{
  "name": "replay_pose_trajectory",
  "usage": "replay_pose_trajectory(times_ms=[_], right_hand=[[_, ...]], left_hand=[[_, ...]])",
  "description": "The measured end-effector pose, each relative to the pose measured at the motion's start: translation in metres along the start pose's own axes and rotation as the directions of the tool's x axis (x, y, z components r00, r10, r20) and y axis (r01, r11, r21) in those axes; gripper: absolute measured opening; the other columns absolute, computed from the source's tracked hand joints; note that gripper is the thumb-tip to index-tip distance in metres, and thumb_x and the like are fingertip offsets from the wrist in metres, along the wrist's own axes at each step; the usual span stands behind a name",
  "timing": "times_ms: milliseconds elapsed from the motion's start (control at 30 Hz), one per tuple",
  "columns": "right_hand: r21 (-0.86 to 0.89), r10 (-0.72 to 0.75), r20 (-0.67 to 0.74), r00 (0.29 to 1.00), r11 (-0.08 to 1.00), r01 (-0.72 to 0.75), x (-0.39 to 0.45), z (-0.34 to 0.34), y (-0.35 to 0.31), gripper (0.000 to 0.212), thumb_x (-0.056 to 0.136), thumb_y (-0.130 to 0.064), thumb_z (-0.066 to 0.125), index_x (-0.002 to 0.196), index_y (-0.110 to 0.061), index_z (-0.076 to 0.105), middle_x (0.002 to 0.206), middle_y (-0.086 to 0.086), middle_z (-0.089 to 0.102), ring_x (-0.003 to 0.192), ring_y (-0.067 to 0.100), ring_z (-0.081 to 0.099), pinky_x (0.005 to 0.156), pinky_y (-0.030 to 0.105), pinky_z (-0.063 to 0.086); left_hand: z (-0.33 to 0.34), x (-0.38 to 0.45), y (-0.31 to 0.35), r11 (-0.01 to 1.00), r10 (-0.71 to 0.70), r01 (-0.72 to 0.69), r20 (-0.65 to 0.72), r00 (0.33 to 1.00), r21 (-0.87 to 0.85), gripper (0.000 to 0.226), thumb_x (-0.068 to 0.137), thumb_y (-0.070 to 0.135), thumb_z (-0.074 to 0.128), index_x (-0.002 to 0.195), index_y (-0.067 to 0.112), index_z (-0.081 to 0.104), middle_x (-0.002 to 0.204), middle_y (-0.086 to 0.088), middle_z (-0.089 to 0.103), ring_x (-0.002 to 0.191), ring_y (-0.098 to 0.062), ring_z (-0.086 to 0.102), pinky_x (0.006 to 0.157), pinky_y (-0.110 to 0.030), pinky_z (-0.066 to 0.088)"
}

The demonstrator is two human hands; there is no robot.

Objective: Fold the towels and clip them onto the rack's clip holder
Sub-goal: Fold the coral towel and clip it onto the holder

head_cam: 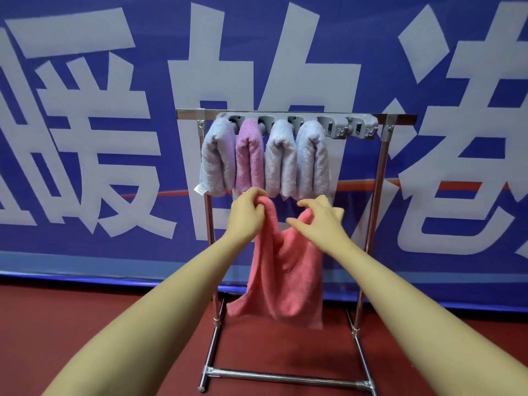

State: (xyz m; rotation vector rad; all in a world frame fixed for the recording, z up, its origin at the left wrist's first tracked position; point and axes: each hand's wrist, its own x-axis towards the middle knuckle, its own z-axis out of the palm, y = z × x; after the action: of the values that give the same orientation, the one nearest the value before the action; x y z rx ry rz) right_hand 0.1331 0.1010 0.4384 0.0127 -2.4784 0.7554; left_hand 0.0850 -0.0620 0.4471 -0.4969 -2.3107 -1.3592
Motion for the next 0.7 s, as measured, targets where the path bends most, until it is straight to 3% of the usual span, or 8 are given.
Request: replay_pose_trajectory(times_ms=[100, 200, 267, 333, 467, 567, 700], right_hand=[[0.041, -0.058, 0.112, 0.992, 0.998, 0.054, 0.000, 0.011, -0.012, 0.042, 0.078, -0.044, 0.070, 0.115, -0.025, 0.061, 0.080, -0.013, 0.038, 0.087, 0.003, 0.038, 0.094, 0.034, 0.030], [0.101, -0.096, 0.106, 0.990, 0.991, 0.086, 0.008, 0.016, -0.024, 0.012, 0.082, -0.035, 0.066, 0.078, -0.023, 0.065, 0.073, -0.009, 0.037, 0.076, 0.014, 0.047, 0.086, 0.049, 0.038], [0.130, -0.093, 0.056, 0.994, 0.988, 0.085, 0.012, 0.014, -0.029, 0.028, 0.084, -0.031, 0.065, 0.059, -0.023, 0.053, 0.067, -0.008, 0.036, 0.071, 0.017, 0.048, 0.082, 0.049, 0.038], [0.161, -0.085, -0.007, 0.996, 0.983, 0.085, 0.017, 0.009, -0.033, 0.032, 0.085, -0.029, 0.064, 0.057, -0.020, 0.051, 0.065, -0.008, 0.036, 0.070, 0.016, 0.046, 0.081, 0.042, 0.033], [0.183, -0.063, -0.075, 0.995, 0.980, 0.076, 0.029, -0.008, -0.037, 0.022, 0.087, -0.025, 0.062, 0.068, -0.014, 0.061, 0.067, -0.007, 0.039, 0.074, 0.013, 0.044, 0.073, 0.032, 0.020], [0.165, -0.050, -0.143, 0.989, 0.984, 0.074, 0.034, -0.019, -0.038, 0.027, 0.087, -0.028, 0.062, 0.075, -0.004, 0.064, 0.072, -0.002, 0.046, 0.074, 0.013, 0.043, 0.067, 0.029, 0.013], [0.172, -0.046, -0.183, 0.982, 0.982, 0.078, 0.032, -0.024, -0.035, 0.026, 0.088, -0.029, 0.062, 0.065, -0.018, 0.057, 0.067, -0.007, 0.040, 0.077, 0.018, 0.044, 0.066, 0.030, 0.012]], left_hand=[[-0.002, -0.004, 0.009, 0.995, 0.096, -0.093, 0.141, 0.985, -0.023, 0.028, 0.085, -0.002, 0.040, 0.107, 0.010, 0.053, 0.078, 0.008, 0.056, 0.063, -0.003, 0.048, 0.061, -0.021, 0.039], [-0.008, -0.003, 0.014, 0.990, 0.140, -0.135, 0.203, 0.969, -0.040, 0.027, 0.086, -0.002, 0.040, 0.109, 0.011, 0.046, 0.083, 0.005, 0.057, 0.062, 0.001, 0.048, 0.063, -0.020, 0.039], [-0.012, -0.002, 0.013, 0.992, 0.117, -0.105, 0.174, 0.978, -0.075, 0.024, 0.087, 0.000, 0.044, 0.108, 0.011, 0.045, 0.085, 0.002, 0.059, 0.067, -0.005, 0.051, 0.066, -0.025, 0.042], [-0.015, -0.002, 0.009, 0.997, 0.064, -0.057, 0.158, 0.985, -0.048, 0.018, 0.088, 0.008, 0.049, 0.105, 0.013, 0.045, 0.089, -0.005, 0.064, 0.072, -0.015, 0.055, 0.070, -0.035, 0.047], [-0.015, -0.008, -0.002, 0.937, 0.057, -0.140, 0.254, 0.965, 0.321, 0.015, 0.087, 0.031, 0.053, 0.091, 0.017, 0.058, 0.089, 0.003, 0.068, 0.081, -0.023, 0.063, 0.080, -0.039, 0.049], [-0.010, -0.020, 0.003, 0.918, 0.128, -0.212, 0.255, 0.958, 0.336, 0.027, 0.080, 0.036, 0.043, 0.087, 0.016, 0.059, 0.089, 0.005, 0.066, 0.085, -0.020, 0.060, 0.087, -0.037, 0.042], [0.005, -0.027, 0.011, 0.864, 0.231, -0.288, 0.183, 0.956, 0.414, 0.038, 0.082, 0.052, 0.032, 0.082, 0.018, 0.049, 0.083, 0.004, 0.058, 0.080, -0.019, 0.053, 0.076, -0.034, 0.034]])
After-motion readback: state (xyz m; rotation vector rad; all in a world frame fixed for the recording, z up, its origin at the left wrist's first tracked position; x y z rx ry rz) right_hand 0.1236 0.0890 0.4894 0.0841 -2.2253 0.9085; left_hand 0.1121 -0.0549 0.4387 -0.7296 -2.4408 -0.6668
